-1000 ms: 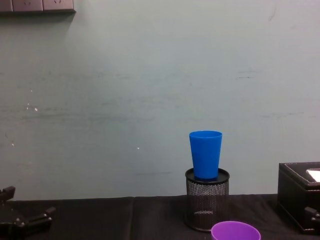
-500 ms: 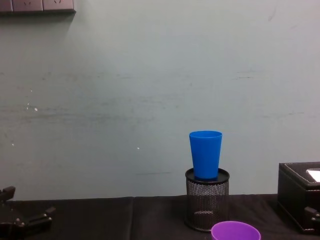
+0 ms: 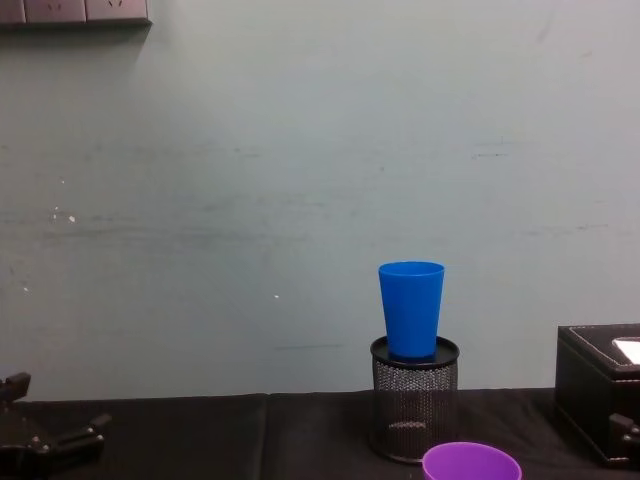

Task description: Pick up one cup with a gripper and tap it against the other cup.

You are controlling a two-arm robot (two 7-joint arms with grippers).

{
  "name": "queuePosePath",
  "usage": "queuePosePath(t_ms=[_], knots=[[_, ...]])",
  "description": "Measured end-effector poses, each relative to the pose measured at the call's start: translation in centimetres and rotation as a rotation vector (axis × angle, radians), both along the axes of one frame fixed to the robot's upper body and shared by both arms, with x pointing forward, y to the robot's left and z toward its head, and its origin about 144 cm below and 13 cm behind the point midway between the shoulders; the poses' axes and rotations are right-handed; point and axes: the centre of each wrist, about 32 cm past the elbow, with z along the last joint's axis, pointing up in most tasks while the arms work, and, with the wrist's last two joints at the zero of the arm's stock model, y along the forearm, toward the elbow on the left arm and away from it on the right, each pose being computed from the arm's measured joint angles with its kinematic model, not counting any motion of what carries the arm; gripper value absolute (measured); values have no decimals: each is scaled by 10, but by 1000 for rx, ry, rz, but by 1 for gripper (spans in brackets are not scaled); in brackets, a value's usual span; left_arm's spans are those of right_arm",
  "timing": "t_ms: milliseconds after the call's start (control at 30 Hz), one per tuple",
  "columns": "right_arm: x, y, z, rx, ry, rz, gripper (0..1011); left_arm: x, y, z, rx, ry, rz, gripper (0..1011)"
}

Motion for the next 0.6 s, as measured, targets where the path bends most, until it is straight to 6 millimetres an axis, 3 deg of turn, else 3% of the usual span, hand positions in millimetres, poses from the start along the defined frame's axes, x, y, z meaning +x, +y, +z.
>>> queuePosePath(t_ms=[333, 600], knots=[[0, 0, 0, 0, -1, 1, 1003, 0, 0, 0, 0, 0, 0, 1000], [-6, -11, 7, 54, -30, 82, 1003, 0, 0, 0, 0, 0, 0, 1000]])
